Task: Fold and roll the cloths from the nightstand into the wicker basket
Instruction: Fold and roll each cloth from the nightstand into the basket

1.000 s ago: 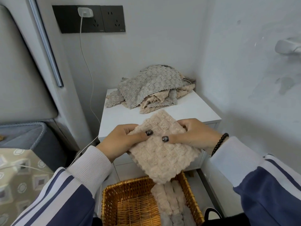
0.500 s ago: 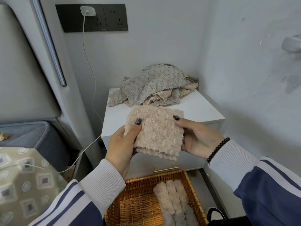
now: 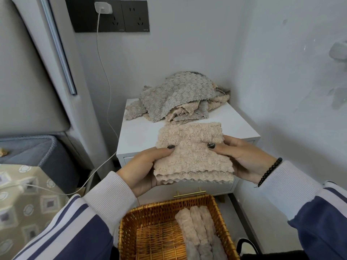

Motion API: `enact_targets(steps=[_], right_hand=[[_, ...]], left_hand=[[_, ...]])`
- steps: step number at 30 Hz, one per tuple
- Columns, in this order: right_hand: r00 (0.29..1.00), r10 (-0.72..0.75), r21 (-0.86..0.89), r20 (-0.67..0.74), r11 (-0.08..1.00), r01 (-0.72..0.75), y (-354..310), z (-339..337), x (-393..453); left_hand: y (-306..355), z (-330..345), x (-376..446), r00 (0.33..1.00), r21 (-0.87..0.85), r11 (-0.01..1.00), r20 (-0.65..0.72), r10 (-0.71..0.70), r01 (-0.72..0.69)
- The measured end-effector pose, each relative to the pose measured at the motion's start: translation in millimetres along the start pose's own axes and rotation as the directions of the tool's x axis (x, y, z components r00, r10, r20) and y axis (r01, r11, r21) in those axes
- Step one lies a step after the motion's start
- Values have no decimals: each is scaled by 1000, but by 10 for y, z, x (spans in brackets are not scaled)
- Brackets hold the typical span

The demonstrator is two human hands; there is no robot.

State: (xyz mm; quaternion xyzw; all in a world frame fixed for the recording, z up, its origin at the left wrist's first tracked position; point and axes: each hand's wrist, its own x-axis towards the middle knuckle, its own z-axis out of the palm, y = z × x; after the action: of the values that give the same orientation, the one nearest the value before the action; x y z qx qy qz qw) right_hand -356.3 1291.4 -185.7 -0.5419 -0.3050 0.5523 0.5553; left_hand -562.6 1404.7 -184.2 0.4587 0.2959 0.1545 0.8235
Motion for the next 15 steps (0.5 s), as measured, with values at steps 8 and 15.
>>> enact_targets(steps=[8,15], right_hand=[[995,-58,48,76,997,55,-46,-157,-103],[996,-72,-50,44,996,74,-70,-214,-144]], left_hand=[[-1,70,-29,994,-71,997,110,5,3],[-51,87,25,982,-48,997,180,60,-52]])
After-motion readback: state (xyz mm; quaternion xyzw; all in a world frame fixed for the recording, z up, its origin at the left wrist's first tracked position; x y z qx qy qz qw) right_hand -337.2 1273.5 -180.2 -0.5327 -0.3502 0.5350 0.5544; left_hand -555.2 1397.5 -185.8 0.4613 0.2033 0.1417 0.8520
